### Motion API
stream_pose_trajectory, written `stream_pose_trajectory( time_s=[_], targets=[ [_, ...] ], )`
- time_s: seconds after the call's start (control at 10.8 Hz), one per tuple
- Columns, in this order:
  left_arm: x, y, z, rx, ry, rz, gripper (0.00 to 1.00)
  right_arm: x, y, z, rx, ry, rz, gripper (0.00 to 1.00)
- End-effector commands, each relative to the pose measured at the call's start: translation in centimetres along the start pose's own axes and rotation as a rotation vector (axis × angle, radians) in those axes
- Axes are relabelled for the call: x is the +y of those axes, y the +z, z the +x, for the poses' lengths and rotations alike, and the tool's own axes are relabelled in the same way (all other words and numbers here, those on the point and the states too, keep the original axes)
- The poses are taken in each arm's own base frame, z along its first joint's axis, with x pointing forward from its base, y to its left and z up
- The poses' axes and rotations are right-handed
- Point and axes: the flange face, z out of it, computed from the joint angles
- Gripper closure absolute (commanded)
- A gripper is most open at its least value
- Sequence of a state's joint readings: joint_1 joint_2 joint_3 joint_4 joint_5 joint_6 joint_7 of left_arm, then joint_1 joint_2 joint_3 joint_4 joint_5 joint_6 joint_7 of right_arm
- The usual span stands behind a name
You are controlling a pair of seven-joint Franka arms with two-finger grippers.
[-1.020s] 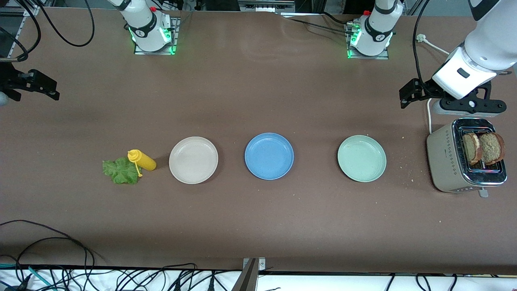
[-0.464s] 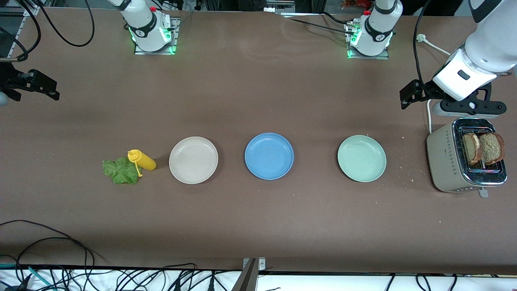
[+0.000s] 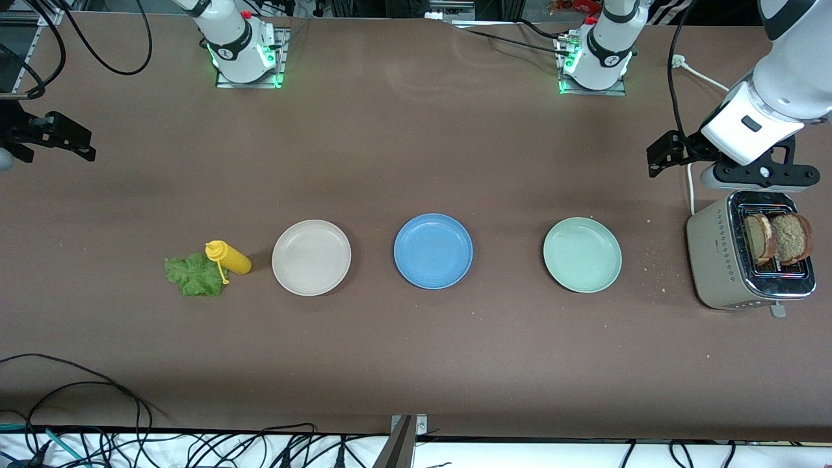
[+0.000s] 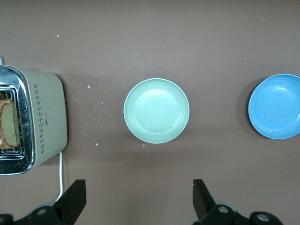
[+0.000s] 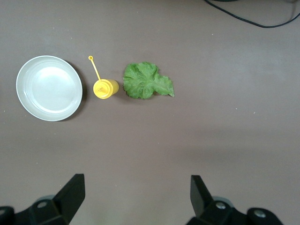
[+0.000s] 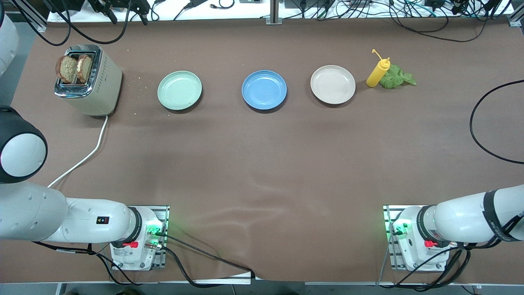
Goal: Make sandwich in blue plate with both arms
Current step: 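Move the left gripper down over the toaster to a bread slice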
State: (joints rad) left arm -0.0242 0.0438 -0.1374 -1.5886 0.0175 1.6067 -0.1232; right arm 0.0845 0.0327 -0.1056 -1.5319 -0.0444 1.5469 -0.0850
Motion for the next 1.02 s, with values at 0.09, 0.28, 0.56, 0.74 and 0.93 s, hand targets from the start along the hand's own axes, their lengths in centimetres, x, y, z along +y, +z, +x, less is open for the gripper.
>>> stream_pose_trajectory(
  time_s=[0.09,0.28,0.56,0.74,0.93],
  targets=[
    [-0.8,0.2,0.7,-0.019,0.007,-0.018,0.00,0.0,-0.6,0.2,0.011,0.009,0.007,0.00],
    [-2.1,1.1,1.3,-0.030,-0.011,-0.004,0.00,0.0,-0.6,0.2,0.011,0.009,0.007,0.00],
    [-7.4,3.9,3.0,-0.064,-0.079,0.034,0.00,0.1,-0.6,0.2,0.011,0.012,0.008,0.00],
    [-10.6,4.9,4.4,-0.068,-0.034,0.024,0.00,0.0,-0.6,0.2,0.011,0.011,0.007,0.00],
    [-16.9,7.1,5.8,-0.048,0.007,0.005,0.00,0.0,-0.6,0.2,0.012,0.011,0.007,0.00]
  ],
)
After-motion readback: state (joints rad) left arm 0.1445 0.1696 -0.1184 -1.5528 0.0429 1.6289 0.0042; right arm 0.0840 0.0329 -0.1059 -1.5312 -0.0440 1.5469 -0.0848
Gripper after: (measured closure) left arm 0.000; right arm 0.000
